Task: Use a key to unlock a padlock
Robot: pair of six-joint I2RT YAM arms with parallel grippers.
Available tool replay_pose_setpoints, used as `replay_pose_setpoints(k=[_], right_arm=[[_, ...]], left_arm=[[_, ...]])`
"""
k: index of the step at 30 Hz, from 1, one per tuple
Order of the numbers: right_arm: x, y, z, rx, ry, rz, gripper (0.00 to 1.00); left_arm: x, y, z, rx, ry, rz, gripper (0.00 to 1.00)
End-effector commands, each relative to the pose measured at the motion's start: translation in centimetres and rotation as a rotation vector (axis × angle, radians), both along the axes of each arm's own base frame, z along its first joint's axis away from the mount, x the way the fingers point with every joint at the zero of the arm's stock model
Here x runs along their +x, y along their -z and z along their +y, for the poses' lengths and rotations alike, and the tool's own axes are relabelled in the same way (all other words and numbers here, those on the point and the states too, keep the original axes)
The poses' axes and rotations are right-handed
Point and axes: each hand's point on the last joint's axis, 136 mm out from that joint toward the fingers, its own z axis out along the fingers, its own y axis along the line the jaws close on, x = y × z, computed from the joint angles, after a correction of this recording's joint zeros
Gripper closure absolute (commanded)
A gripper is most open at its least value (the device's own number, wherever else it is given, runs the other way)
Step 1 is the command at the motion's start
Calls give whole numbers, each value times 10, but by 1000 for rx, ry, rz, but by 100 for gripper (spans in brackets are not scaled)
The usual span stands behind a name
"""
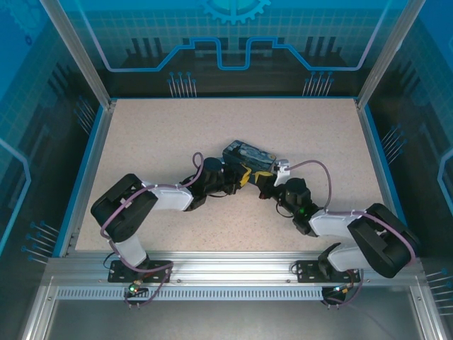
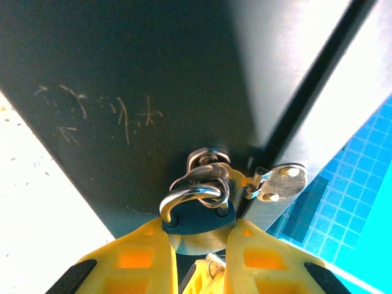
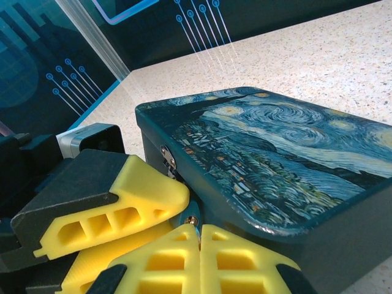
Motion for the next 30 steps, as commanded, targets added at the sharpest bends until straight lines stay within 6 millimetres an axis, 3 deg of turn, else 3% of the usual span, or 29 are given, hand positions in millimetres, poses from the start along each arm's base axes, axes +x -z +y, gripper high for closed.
replay_pose_setpoints(k=[1,18,30], right_arm=[[6,-18,10,40,-12,-50,100],[14,-10,11,38,9,-44,100],[17,-19,0,33,46,-67,100]], left_arm=[[9,-27,-10,-80,-15,-55,100],[9,-26,-15,-116,-21,-39,100],[9,-21,-16,-117,-23,-22,100]])
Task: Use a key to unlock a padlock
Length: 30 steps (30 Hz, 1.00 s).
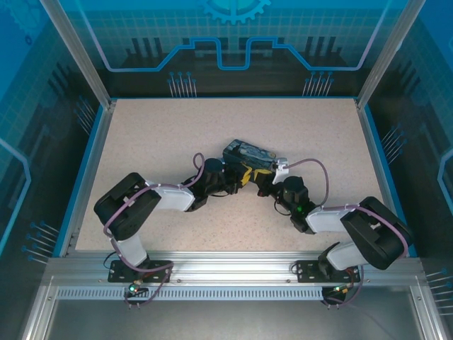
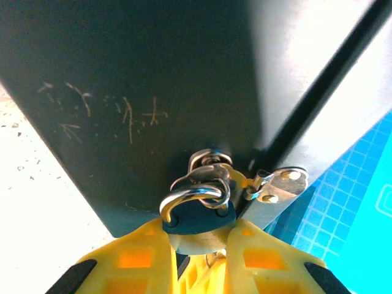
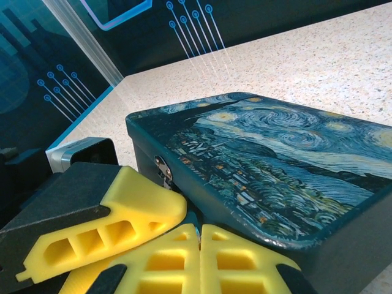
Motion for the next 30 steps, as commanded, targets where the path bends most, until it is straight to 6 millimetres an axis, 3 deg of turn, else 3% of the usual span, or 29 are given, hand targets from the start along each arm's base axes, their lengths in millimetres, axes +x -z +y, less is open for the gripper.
replay_pose_setpoints(k=[1,7,17,30], right_arm=[[7,-22,0,35,17,-57,100],[7,-13,6,38,-6,-35,100],[2,27,15,11,-42,45,100],[4,48,14,27,-104,82,100]], left_arm=[[5,-21,-14,-77,11,-38,100],[6,-24,-14,-88,9,-41,100],[11,-37,-17,-115,4,-62,100],[12,-47,-17,-141,0,-75,100]])
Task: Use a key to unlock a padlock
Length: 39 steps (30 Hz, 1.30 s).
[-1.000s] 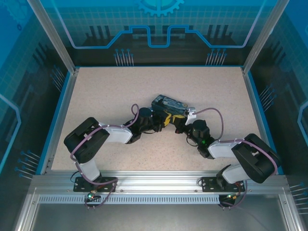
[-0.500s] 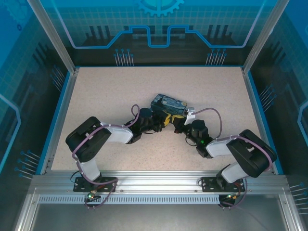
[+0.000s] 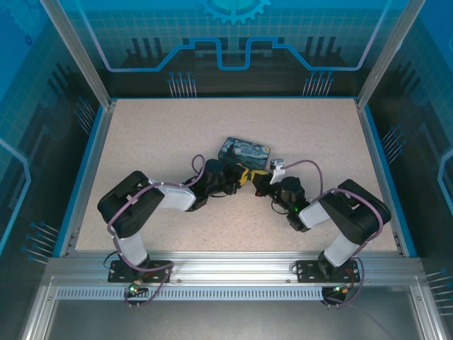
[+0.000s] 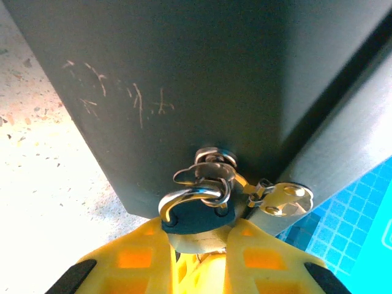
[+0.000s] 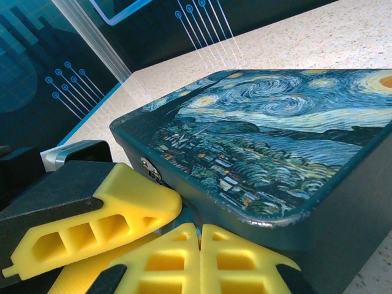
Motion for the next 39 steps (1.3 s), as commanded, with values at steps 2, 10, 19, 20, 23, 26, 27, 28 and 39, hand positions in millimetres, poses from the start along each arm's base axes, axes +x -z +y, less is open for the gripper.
replay_pose_setpoints(k=[2,10,19,20,23,26,27,28,39], right_arm=[[-6,23,4,-15,-66,67,100],[-4,30,10,-24,-106,73,100],[-1,19,27,13,-155,84,100],[0,17,28,18,-155,89,100],[1,9,33,52,-164,122,100],[0,14,40,52,-165,204,100],[-1,17,43,51,-164,227,100],[-2,21,43,51,-155,257,100],[-25,53,28,57,12,514,100]], left_arm=[[4,-66,-26,-160,68,-135,100],[4,-68,-27,-158,72,-138,100],[4,-65,-32,-153,96,-140,100],[3,-65,-32,-149,101,-143,100],[2,-63,-33,-124,116,-153,100],[-1,-52,-29,-83,124,-149,100],[-2,-45,-28,-74,121,-137,100],[-3,-39,-25,-67,117,-131,100],[-9,7,-12,-25,75,-60,100]])
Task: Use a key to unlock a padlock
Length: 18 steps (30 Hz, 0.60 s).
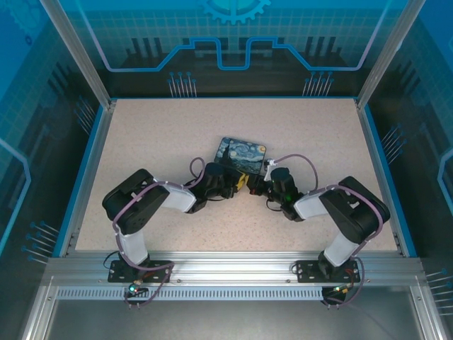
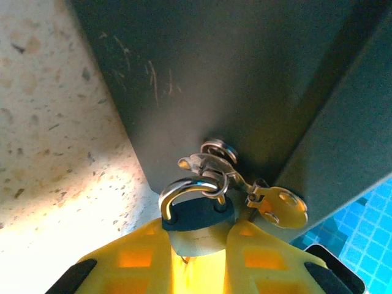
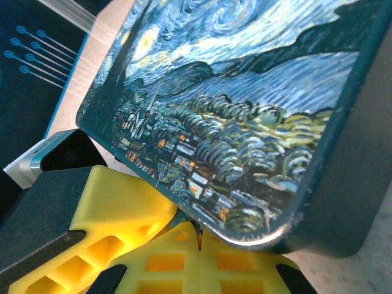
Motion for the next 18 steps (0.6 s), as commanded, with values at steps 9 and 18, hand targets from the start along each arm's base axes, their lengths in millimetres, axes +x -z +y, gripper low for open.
replay_pose_setpoints(k=[9,18], right_arm=[[-31,23,-10,-49,91,166,100],[-36,24,-17,-42,138,207,100]], left_arm=[[-10,-20,-9,-64,73,-101,51],[-22,-30,31,-17,36,-139,28]])
